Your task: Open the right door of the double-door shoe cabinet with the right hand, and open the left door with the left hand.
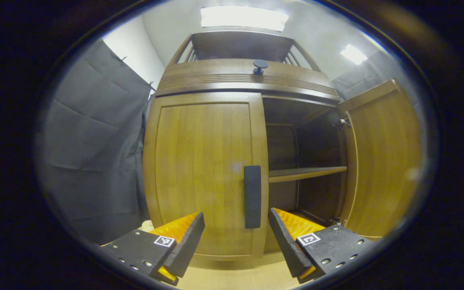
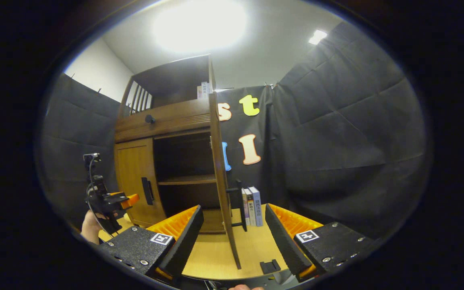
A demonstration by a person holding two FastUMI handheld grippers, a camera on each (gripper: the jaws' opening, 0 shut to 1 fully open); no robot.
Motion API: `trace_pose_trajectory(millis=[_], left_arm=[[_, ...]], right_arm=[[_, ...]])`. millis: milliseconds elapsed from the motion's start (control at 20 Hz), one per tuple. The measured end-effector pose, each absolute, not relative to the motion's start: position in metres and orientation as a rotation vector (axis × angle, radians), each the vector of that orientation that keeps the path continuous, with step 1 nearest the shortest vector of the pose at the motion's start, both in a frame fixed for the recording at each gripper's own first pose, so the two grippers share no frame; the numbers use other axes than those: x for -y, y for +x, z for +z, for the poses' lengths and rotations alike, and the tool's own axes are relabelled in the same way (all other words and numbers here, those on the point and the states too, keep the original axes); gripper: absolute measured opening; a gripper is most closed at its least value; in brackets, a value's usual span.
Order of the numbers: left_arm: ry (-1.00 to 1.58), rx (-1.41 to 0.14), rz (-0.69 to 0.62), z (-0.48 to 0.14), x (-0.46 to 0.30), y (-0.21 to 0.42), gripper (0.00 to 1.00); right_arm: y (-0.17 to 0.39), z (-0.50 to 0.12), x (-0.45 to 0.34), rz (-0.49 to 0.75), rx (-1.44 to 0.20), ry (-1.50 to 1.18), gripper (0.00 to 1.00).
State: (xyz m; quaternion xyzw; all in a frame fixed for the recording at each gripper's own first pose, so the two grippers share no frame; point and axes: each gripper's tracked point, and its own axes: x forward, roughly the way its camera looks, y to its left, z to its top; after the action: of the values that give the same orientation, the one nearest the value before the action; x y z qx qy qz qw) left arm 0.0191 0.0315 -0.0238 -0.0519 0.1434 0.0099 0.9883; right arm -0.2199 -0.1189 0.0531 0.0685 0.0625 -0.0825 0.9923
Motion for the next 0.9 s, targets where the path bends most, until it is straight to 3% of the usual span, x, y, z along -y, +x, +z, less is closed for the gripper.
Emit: trace_pose_trajectory(millis=[150,200,250,400,450,750,900], left_arm=[[-0.115,-0.279,0.006,-0.021,-0.028,0.022,1.0],[-0.114,-0.276,0.003,-0.021,-0.028,0.024,0.93],[-0.115,-0.273,-0.001,-0.021,-0.027,0.024,1.0],[-0.115,-0.279,-0.003,-0.024,-0.027,0.027,1.0],[-0.115,-0.286,-0.006,-0.026,-0.027,0.03,0.93],[-0.127,-0.31,-0.037,-0.033,-0.018,0.04,0.98],[-0.121,-0.317,-0.042,-0.036,-0.017,0.044,0.94]], right_arm=[[-0.214,0.068,0.099,-0.14,-0.093,0.176,0.95],[-0.209,0.069,0.094,-0.138,-0.091,0.181,0.95],[-0.205,0.069,0.089,-0.138,-0.092,0.177,0.94],[-0.192,0.075,0.069,-0.113,-0.081,0.149,0.95],[-0.186,0.077,0.061,-0.1,-0.078,0.144,0.91],[-0.151,0.085,0.038,-0.076,-0.059,0.095,0.95],[-0.131,0.08,0.033,-0.076,-0.071,0.086,0.95]])
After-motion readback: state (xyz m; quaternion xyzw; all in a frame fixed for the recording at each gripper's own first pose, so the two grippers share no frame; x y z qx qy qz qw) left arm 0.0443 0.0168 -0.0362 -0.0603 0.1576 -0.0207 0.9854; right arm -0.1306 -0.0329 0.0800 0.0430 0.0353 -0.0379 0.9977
